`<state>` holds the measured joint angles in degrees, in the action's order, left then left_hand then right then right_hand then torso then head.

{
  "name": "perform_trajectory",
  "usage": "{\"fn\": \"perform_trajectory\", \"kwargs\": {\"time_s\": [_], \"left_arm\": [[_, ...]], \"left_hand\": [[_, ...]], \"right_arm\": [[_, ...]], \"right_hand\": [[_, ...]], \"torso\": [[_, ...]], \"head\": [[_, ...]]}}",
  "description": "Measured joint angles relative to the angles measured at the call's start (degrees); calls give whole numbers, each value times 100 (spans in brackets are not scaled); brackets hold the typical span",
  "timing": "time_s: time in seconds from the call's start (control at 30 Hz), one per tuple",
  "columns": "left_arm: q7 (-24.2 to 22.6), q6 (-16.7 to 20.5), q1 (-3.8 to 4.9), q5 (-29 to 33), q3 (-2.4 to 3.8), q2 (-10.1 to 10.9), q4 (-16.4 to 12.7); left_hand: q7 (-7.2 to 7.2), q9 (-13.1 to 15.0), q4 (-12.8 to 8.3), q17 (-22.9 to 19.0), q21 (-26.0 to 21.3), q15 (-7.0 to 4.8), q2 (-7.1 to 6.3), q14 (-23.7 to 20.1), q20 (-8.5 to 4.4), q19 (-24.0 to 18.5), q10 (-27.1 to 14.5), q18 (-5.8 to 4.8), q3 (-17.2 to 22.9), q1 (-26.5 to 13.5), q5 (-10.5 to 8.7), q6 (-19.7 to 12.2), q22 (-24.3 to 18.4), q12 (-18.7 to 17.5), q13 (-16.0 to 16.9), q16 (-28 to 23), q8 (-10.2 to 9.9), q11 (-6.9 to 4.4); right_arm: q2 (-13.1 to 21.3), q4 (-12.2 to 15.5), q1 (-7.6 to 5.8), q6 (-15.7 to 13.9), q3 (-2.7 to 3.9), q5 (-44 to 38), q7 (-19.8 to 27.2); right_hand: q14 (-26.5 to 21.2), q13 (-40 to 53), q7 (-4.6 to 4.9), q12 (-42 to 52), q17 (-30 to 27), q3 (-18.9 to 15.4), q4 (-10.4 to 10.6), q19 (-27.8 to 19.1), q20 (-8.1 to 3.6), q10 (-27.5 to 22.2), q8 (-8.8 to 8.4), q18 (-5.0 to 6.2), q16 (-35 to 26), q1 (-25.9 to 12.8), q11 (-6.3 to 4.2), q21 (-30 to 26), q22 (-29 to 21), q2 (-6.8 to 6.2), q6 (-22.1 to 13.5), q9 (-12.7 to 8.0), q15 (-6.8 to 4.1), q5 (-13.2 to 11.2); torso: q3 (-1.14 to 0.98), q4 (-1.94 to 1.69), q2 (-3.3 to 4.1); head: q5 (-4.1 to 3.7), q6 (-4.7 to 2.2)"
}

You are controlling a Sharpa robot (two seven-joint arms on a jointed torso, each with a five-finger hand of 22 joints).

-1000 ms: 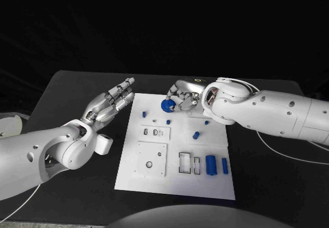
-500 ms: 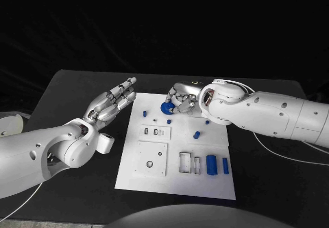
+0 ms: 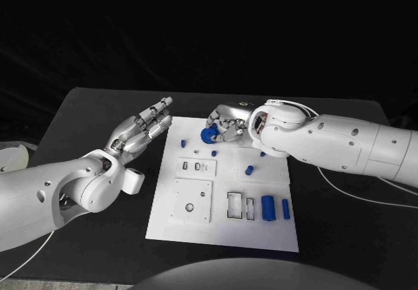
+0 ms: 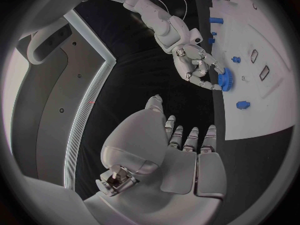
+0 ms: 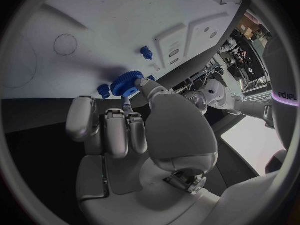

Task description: Assemble the parts on the task board

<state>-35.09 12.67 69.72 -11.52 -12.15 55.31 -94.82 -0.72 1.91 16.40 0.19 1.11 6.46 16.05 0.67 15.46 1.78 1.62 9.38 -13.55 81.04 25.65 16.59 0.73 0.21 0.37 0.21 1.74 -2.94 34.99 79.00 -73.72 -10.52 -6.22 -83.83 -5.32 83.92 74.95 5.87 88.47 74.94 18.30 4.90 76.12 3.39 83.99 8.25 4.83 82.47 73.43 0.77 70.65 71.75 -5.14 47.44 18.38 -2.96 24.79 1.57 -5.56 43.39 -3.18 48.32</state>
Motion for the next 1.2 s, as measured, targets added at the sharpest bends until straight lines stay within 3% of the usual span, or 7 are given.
{"fn": "perform_trajectory", "kwargs": {"time_s": [0.17, 0.27, 0.37, 0.87, 1.0, 1.1, 1.2], "left_arm": [[8, -11, -1, 8, 0, -7, 2], [12, -15, -1, 10, 0, -9, 2], [15, -17, -2, 13, 0, -8, 2], [33, -25, -3, 19, -1, 7, -9], [35, -25, -4, 20, -2, 35, -22], [35, -25, -4, 21, -2, 55, -27], [36, -25, -4, 22, -3, 59, -28]], "left_hand": [[20, 0, 16, 0, 0, 21, 0, 21, 0, 0, 1, 0, 16, 0, -1, 20, 0, 0, 0, 0, 0, 1], [20, 0, 16, 0, 0, 21, 0, 21, 0, 0, 1, 0, 16, 0, -1, 20, -1, 0, 0, 0, 0, 1], [20, 0, 16, 4, 0, 21, 0, 21, 0, 0, 0, 0, 16, 0, -2, 21, 0, 0, -1, 0, 0, 1], [20, 0, 1, 11, 0, 21, -1, 21, 20, 20, 0, 1, 31, 45, 19, 20, 4, 0, -1, 0, 0, 0], [20, 5, 1, 11, 0, 41, -1, 41, 20, 20, 0, 1, 31, 45, 19, 20, 3, 0, -1, 0, 0, 0], [20, 5, 1, 11, 0, 41, -1, 41, 20, 20, 0, 0, 31, 45, 19, 20, 3, 0, -1, 0, 0, 0], [21, 5, 1, 11, 0, 41, -1, 41, 20, 20, 0, 0, 31, 45, 27, 22, 3, 0, -1, 0, 0, 0]], "right_arm": [[-20, -22, 31, 41, -16, -6, -13], [-14, -23, 35, 54, -17, -8, -31], [8, -21, 35, 55, -15, -11, -51], [311, 194, 33, -145, -15, -22, -45], [735, 590, -58, -366, -19, -24, 11], [1185, 962, -180, -513, -16, -25, 34], [1594, 1264, -246, -611, -11, -27, 37]], "right_hand": [[9, 0, -126, -39, -1, 9, 8, 208, -62, 0, -434, 0, 589, -29, -91, 282, 289, -29, -892, -434, -55, -305], [9, 0, -197, -39, 0, 31, -15, 228, -82, 3, -528, 0, 645, -29, -147, 308, 320, -29, -1623, -740, -97, -315], [9, -1, -201, -39, -1, 46, -65, 227, -84, 3, -528, 0, 645, -29, -146, 301, 320, -29, -1795, -831, -97, -315], [9, -2, -110, -84, -2, 173, -222, 173, -92, 1, -433, 0, 543, 116, -145, 196, 283, 7, -1179, -796, -97, -127], [9, -2, -68, -57, -2, 94, -144, 175, -91, 1, -249, 0, 512, 98, -145, 196, 320, -2, -474, -690, -96, -599], [9, -2, -53, 65, -2, -24, -26, 238, -31, 0, -169, 1, 527, -69, -101, 274, 320, -8, -238, -665, -96, -1033], [9, -2, -51, 132, -2, -116, 33, 322, -53, 0, -114, 0, 592, -90, -101, 359, 319, -29, -83, -641, -96, -1218]], "torso": [[3, -3, -1], [3, -3, -1], [5, -3, -2], [3, 4, 0], [3, 4, 3], [3, 3, 5], [3, 4, 5]], "head": [[-8, 7], [-9, 11], [-7, 18], [32, 20], [43, 15], [36, 23], [1, 49]]}}
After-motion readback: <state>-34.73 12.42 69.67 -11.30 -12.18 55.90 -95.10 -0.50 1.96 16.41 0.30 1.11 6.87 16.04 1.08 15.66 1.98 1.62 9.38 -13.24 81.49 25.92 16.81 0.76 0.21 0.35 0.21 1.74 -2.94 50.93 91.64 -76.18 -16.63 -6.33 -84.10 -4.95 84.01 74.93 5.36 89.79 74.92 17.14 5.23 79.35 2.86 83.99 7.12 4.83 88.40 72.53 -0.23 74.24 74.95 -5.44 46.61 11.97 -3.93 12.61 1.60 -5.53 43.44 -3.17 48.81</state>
